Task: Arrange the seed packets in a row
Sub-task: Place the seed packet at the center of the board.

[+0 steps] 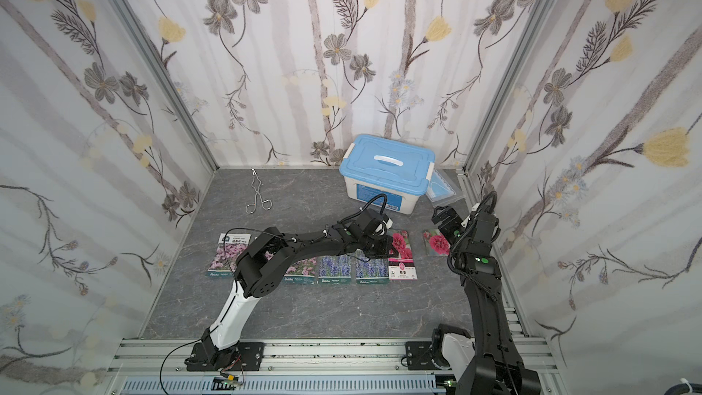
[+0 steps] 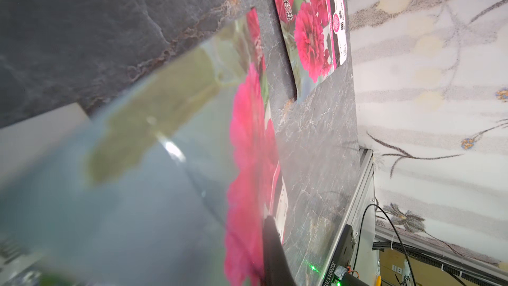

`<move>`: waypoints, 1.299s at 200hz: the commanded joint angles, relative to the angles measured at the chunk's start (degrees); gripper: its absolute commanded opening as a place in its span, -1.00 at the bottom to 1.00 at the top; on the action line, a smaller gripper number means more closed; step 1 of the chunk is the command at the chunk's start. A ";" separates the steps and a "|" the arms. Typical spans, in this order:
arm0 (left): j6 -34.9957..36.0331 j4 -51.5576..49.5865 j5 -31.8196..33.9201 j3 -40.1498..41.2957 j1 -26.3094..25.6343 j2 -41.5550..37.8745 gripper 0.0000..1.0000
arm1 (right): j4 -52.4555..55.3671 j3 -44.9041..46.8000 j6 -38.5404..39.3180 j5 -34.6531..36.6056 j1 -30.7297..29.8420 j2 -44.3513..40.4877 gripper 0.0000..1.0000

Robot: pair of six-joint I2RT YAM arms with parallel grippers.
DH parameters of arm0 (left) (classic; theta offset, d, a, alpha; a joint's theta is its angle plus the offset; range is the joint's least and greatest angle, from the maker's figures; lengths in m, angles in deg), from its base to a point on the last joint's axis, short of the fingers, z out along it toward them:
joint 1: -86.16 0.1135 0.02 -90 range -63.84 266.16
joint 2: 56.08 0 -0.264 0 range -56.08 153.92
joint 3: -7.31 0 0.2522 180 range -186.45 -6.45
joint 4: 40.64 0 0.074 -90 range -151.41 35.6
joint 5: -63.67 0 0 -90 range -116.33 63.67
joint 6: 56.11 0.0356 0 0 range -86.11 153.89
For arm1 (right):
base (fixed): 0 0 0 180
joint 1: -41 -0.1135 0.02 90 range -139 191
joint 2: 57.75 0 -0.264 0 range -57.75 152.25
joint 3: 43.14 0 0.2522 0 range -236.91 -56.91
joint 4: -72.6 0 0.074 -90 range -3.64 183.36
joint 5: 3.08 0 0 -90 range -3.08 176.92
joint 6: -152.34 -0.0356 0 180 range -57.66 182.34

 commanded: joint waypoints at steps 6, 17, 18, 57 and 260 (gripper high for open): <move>-0.33 -1.78 0.88 -2.42 -0.34 2.29 -1.00 | 1.27 0.24 1.47 -0.09 0.46 -0.53 0.99; -0.20 -2.64 0.95 -3.32 -0.41 3.18 -1.00 | 1.20 0.52 1.61 -0.13 0.47 -0.76 0.99; -0.18 -2.70 0.95 -3.38 -0.43 3.25 -1.00 | 1.19 0.54 1.63 -0.13 0.47 -0.83 0.99; 0.37 -5.04 1.04 -5.45 -0.54 5.06 -0.95 | 1.23 1.37 2.27 0.07 0.67 -1.97 0.99; 4.30 -14.61 4.41 -8.98 -1.77 1.15 0.40 | 1.25 2.68 3.19 -0.92 1.35 -3.45 0.99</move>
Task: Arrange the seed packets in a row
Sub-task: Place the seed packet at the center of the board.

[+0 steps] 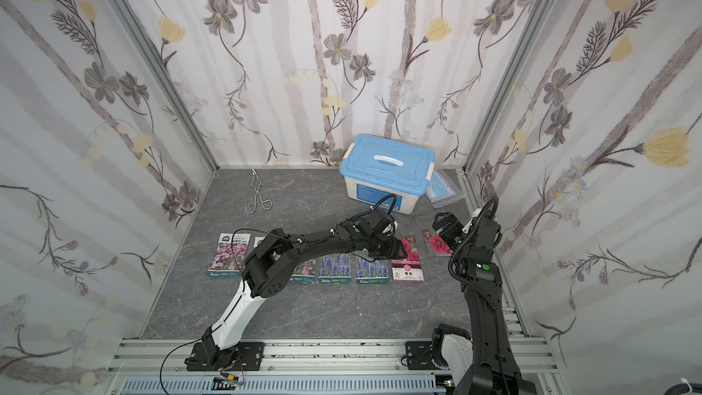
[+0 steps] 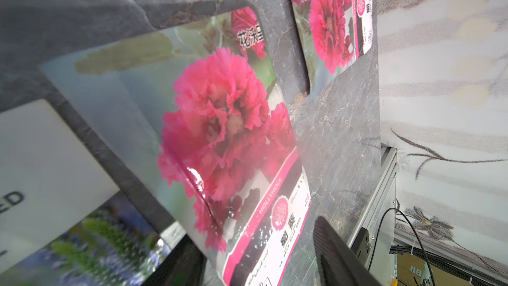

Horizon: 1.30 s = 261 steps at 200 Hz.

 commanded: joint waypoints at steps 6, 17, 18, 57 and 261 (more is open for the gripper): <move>1.78 -2.96 1.91 -0.28 -0.27 -1.79 0.43 | -0.29 0.34 0.19 -0.54 0.08 -0.34 0.99; 2.09 -3.66 2.25 -0.03 -0.49 -2.35 0.52 | -0.26 0.47 0.18 -0.64 0.08 -0.55 0.99; 2.14 -3.76 2.32 0.00 -0.47 -2.43 0.53 | -0.27 0.47 0.18 -0.64 0.08 -0.54 0.99; 3.33 -5.78 4.46 1.46 -0.72 -5.01 0.78 | -0.41 0.78 -0.05 -0.81 0.23 -0.86 0.99; 4.89 0.17 -3.67 -22.06 -4.67 11.00 1.00 | -5.54 -15.66 1.82 -12.60 7.81 38.19 0.99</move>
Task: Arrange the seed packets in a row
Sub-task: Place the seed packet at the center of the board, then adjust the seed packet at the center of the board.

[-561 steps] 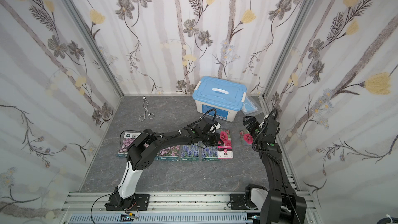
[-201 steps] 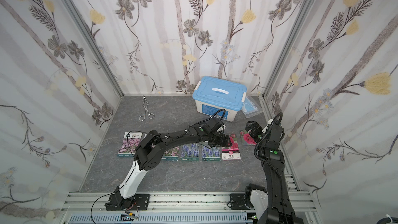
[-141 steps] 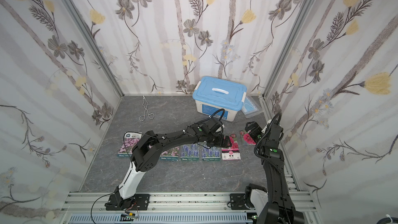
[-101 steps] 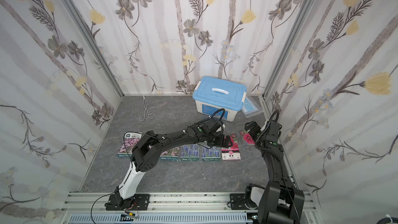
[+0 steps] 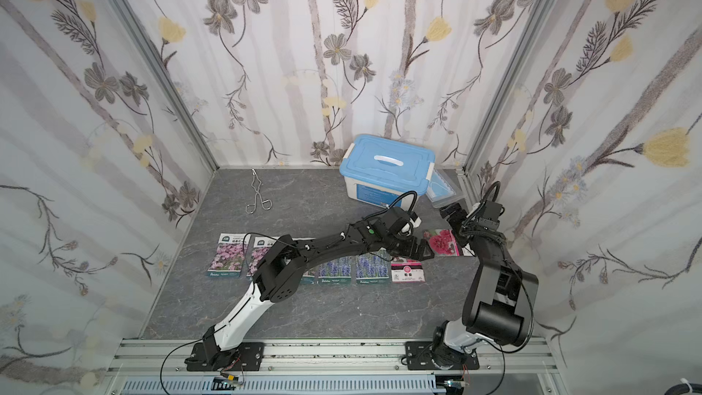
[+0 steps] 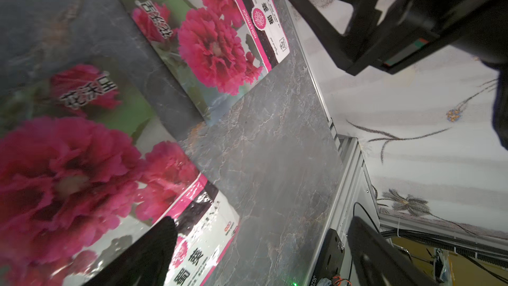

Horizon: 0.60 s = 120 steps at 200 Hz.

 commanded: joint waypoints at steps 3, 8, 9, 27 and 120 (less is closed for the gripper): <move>1.61 -0.66 -2.19 -6.71 -0.43 4.26 1.00 | -1.64 -1.72 0.74 -0.64 0.14 3.23 0.99; 1.79 -1.00 -2.58 -8.16 -0.58 5.25 1.00 | -1.69 -1.98 0.81 -0.40 0.14 3.94 0.99; 1.84 -1.04 -2.64 -8.46 -0.59 5.44 1.00 | -1.69 -2.01 0.78 -0.32 0.14 4.13 0.99; 2.54 -2.56 -2.96 -13.62 -1.01 8.70 1.00 | -0.95 -2.98 1.58 0.99 0.18 6.47 0.99; 2.51 -0.73 -3.32 -20.37 -0.93 14.80 1.00 | -6.47 5.68 -4.50 2.00 1.27 5.20 0.99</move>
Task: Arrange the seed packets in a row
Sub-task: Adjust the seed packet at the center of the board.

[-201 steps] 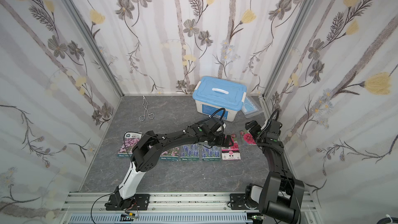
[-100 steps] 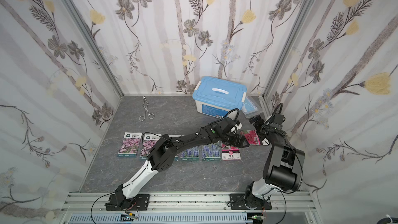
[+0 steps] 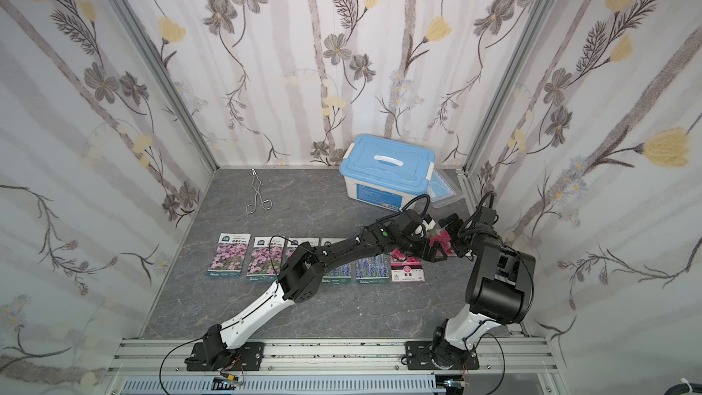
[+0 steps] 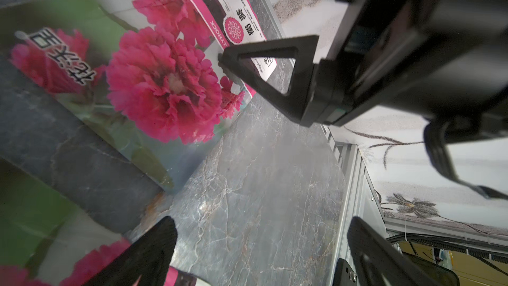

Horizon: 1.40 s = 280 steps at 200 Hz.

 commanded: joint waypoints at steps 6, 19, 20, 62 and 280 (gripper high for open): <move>0.98 2.19 -0.61 -0.62 0.10 0.28 1.00 | -5.96 3.28 -4.50 -1.72 0.55 -1.33 0.99; 0.90 2.62 -0.61 -0.76 0.05 0.27 1.00 | -7.64 4.48 -6.33 -2.94 0.95 -1.94 0.99; 0.85 2.49 -0.61 -0.73 0.04 0.28 1.00 | -7.76 4.48 -6.47 -3.07 1.02 -1.93 0.99; 0.96 3.08 -0.45 -0.44 0.12 0.19 1.00 | -12.08 12.58 -12.94 -5.80 2.87 -4.95 0.99; 3.53 -3.11 1.98 1.17 -2.69 -0.22 1.00 | -0.12 6.50 -6.11 -3.26 10.62 -23.27 0.99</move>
